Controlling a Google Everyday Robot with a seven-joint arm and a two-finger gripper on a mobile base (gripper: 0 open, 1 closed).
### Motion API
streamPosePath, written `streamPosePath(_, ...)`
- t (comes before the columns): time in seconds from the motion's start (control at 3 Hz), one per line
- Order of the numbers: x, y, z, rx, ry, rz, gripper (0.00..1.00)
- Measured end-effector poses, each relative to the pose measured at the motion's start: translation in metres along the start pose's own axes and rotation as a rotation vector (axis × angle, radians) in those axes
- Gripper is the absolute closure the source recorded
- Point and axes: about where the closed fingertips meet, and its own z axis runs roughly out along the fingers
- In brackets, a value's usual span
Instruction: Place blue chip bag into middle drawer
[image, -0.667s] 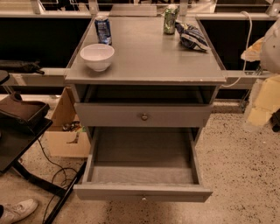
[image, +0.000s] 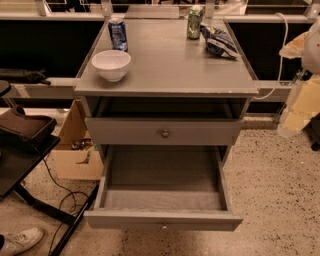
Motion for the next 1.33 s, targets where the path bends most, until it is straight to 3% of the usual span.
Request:
streamPosePath(0.33, -0.003, -0.075, 0.009, 0.138, -0.11, 0.007, 0.0)
streamPosePath(0.67, -0.007, -0.125, 0.016, 0.211, -0.198, 0.046, 0.0)
streamPosePath(1.0, 0.0, -0.161, 0.05, 0.25, -0.306, 0.147, 0.0)
streamPosePath(1.33, 0.0, -0.175, 0.059, 0.279, -0.335, 0.17, 0.0)
